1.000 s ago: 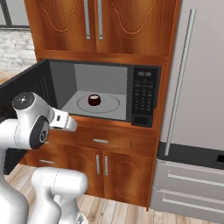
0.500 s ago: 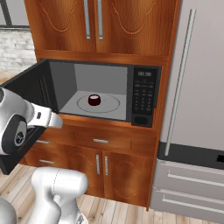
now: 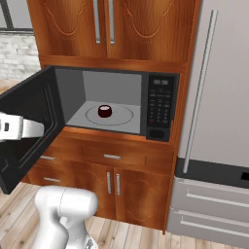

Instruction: Pick the mug from the counter and place it inside the microwave. Then close the microwave.

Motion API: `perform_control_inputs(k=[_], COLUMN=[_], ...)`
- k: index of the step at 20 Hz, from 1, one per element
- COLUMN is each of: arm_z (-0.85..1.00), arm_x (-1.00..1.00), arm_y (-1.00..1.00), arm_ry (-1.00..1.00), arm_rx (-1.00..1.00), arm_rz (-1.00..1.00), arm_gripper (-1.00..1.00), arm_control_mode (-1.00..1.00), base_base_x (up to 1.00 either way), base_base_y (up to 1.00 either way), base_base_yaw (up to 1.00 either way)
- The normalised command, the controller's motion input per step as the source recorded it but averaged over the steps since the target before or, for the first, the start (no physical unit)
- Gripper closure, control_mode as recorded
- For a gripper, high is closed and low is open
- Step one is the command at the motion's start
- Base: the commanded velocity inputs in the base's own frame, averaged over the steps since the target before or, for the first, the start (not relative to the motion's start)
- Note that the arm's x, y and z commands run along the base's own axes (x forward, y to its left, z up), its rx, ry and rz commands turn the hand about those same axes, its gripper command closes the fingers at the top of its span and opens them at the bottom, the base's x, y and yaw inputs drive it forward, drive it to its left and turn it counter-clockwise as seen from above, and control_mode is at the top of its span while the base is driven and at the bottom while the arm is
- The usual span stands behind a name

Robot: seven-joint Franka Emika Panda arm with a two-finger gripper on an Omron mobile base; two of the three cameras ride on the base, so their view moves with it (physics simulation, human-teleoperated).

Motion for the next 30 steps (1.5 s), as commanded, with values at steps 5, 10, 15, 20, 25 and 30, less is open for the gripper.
perform_control_inputs(k=[5,10,15,20,25,30], arm_z=[0.05,0.0,0.0,0.0,0.0,-0.04], arm_x=[-0.7,-0.53,-0.45,-0.3,-0.2,-0.2], arm_y=[0.21,0.08,0.23,0.31,0.36,0.38], arm_ry=[-0.28,-0.34,-0.32,-0.23,-0.11,-0.12], arm_rx=[-0.01,-0.04,-0.05,-0.06,-0.06,-0.05], arm_rz=[0.0,0.0,0.0,0.0,-0.03,-0.09], arm_gripper=[-1.0,-1.0,-1.0,-1.0,-1.0,-1.0], arm_control_mode=[-1.0,-1.0,-1.0,-1.0,-1.0,-1.0], base_base_x=[0.0,0.0,0.0,0.0,0.0,0.0], base_base_y=[0.0,0.0,0.0,0.0,0.0,0.0], base_base_yaw=[0.0,0.0,0.0,0.0,0.0,0.0])
